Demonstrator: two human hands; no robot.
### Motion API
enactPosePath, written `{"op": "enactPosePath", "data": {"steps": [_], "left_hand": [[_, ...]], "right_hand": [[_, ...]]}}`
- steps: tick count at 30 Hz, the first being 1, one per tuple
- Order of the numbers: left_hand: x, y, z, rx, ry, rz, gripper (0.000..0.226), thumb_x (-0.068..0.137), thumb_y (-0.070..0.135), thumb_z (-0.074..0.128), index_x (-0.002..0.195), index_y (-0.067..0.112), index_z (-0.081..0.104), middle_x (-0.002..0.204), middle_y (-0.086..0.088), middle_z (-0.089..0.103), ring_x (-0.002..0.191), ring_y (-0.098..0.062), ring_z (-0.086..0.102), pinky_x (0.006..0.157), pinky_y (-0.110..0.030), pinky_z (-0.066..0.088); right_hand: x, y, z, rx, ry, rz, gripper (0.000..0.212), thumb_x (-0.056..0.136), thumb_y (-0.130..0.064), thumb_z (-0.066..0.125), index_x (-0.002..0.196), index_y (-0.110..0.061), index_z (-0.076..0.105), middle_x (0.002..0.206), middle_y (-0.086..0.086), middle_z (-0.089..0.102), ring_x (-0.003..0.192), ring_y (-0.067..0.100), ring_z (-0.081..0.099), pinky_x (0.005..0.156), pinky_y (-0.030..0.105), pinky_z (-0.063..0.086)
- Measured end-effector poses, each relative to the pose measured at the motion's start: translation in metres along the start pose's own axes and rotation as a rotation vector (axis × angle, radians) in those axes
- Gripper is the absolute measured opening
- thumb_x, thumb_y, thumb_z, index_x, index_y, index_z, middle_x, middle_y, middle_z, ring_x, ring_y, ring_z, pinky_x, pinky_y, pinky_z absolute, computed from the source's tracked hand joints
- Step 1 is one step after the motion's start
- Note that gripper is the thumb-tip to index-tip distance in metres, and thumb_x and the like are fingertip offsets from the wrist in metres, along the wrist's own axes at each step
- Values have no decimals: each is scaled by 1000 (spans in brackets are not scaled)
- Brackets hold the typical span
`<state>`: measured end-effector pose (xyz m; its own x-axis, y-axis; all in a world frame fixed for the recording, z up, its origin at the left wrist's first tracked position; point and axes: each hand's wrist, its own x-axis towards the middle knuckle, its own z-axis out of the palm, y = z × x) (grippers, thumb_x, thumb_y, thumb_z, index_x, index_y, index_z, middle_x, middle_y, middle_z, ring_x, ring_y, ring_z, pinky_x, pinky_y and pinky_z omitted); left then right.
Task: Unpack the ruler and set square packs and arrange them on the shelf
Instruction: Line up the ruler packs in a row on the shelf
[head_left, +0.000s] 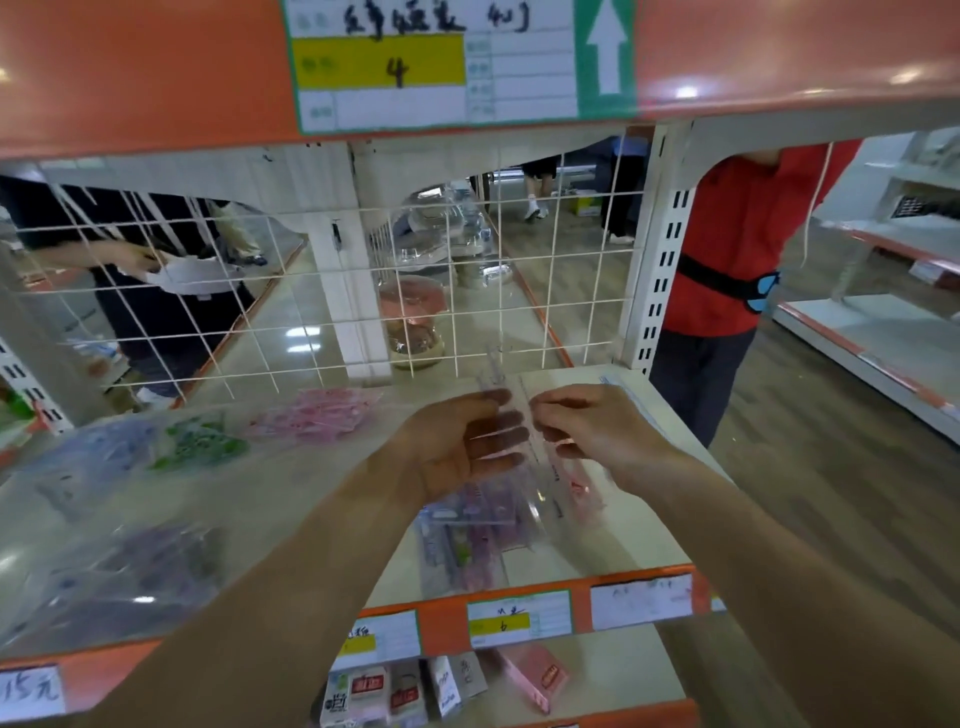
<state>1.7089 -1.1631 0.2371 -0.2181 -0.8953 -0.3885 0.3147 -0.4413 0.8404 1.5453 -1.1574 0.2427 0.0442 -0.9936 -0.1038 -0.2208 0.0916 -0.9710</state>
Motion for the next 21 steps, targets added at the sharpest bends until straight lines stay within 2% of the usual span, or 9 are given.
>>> {"op": "enactPosePath", "data": {"steps": [2,4,7,9,12,14,16,19,21], "left_hand": [[4,-1,12,3,21,-5,16,96,2,47,96,6,63,73,-12,69,68,-24,68,65,-41,58],[9,-1,25,0,36,-12,16,95,0,48,91,6,62,71,-13,67,63,-23,66,59,-40,58],[18,-1,42,24,39,-6,16,93,0,49,88,8,62,74,-12,62,61,-21,62,53,-38,58],[24,-2,53,69,45,2,17,92,-1,50,87,10,62,69,-9,62,59,-20,62,53,-36,58],[31,-2,66,114,80,27,18,91,-3,51,85,10,62,54,-5,62,56,-18,62,51,-35,58],[36,-1,78,109,95,26,17,91,-3,51,84,9,61,50,-5,60,54,-18,61,49,-34,57],[39,3,81,113,115,35,17,92,-2,52,81,8,59,55,-7,58,54,-18,59,49,-35,56],[46,6,80,140,167,60,16,92,-3,50,81,5,58,68,-9,54,59,-19,57,51,-35,56],[49,5,75,165,174,62,15,93,-1,50,82,5,58,71,-9,54,62,-20,57,52,-34,57]], "right_hand": [[2,1,-5,-167,42,-44,11,86,-14,65,93,-8,71,78,4,66,70,14,59,65,24,49],[3,1,-10,-369,60,-113,24,83,-30,68,89,-7,69,77,3,64,71,17,60,67,27,46],[4,0,-19,-634,46,-155,27,80,-40,67,80,-14,63,75,-2,61,72,16,59,58,23,39],[9,1,-29,-703,37,-136,34,80,-42,66,82,-8,67,73,2,62,68,16,57,55,24,38],[14,-3,-44,-617,-13,-83,36,83,-35,67,86,1,67,69,7,59,61,15,55,54,24,41],[17,-7,-61,-475,-26,-37,19,83,-21,68,96,-6,67,79,9,68,65,13,59,55,22,46],[22,-12,-73,-362,-15,-9,19,83,-11,67,102,-9,68,85,11,72,65,11,59,55,20,45],[33,-7,-92,-254,36,45,9,87,-8,66,94,-6,71,82,10,70,62,11,57,51,16,44],[35,-1,-98,-225,49,100,10,86,-7,67,93,-1,70,83,13,68,60,11,57,48,14,44]]}}
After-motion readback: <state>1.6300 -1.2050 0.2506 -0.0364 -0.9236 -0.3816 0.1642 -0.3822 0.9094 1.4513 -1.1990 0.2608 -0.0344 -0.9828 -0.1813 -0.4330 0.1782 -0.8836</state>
